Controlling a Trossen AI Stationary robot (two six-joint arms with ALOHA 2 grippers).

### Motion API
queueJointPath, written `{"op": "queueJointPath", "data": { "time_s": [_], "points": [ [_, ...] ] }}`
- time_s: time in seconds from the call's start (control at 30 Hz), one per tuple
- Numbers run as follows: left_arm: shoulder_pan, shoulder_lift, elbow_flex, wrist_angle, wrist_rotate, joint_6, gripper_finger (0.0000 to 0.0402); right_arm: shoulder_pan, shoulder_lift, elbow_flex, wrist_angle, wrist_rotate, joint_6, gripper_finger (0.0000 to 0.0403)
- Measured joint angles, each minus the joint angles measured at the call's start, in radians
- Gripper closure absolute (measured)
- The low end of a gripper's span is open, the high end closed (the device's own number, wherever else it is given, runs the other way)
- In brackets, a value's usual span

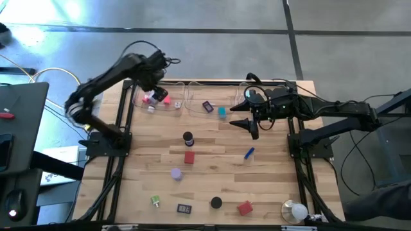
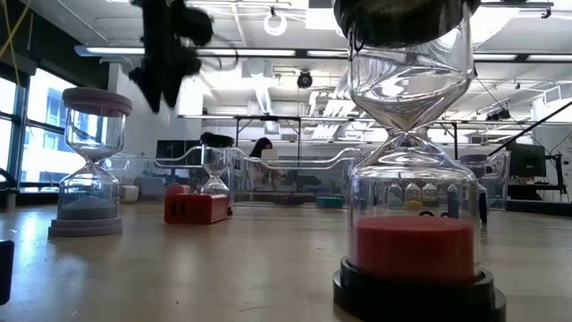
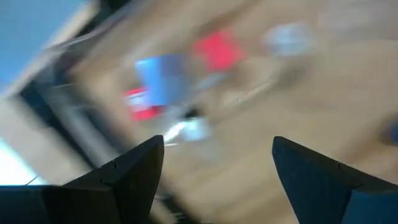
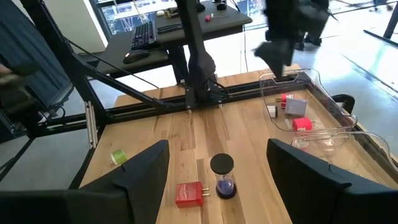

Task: Pick & Place Office items
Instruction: Put the top black hourglass into the right transparent bin

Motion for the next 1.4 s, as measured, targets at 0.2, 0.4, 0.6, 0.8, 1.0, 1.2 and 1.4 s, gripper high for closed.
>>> {"op": "queueJointPath", "data": {
  "time_s": [0.2, 0.4, 0.6, 0.8, 1.0, 1.2, 1.4],
  "points": [
    [-0.081, -0.199, 0.0, 0.044, 0.264, -0.06, 0.0109, 0.0, 0.0, 0.0, 0.0, 0.0, 0.0, 0.0143],
    [-0.205, -0.31, -0.001, 0.075, 0.304, -0.172, 0.0109, 0.0, 0.007, 0.0, 0.0, -0.005, 0.078, 0.0143],
    [-0.345, -0.319, -0.001, 0.129, 0.238, -0.229, 0.0109, 0.001, 0.045, 0.001, 0.003, 0.004, 0.176, 0.0143],
    [-0.509, -0.272, -0.002, 0.169, 0.162, -0.183, 0.0109, 0.022, 0.094, 0.0, -0.013, -0.038, 0.213, 0.0143],
    [-0.683, -0.213, -0.003, 0.174, 0.091, -0.107, 0.0109, 0.061, 0.135, 0.0, -0.015, -0.131, 0.263, 0.0145],
    [-0.808, -0.132, -0.008, 0.177, -0.012, -0.093, 0.0109, 0.095, 0.16, 0.0, 0.006, -0.161, 0.291, 0.0146],
    [-0.866, -0.023, -0.026, 0.231, -0.065, -0.008, 0.0109, 0.1, 0.159, 0.0, 0.007, -0.154, 0.291, 0.0147]
  ]
}}
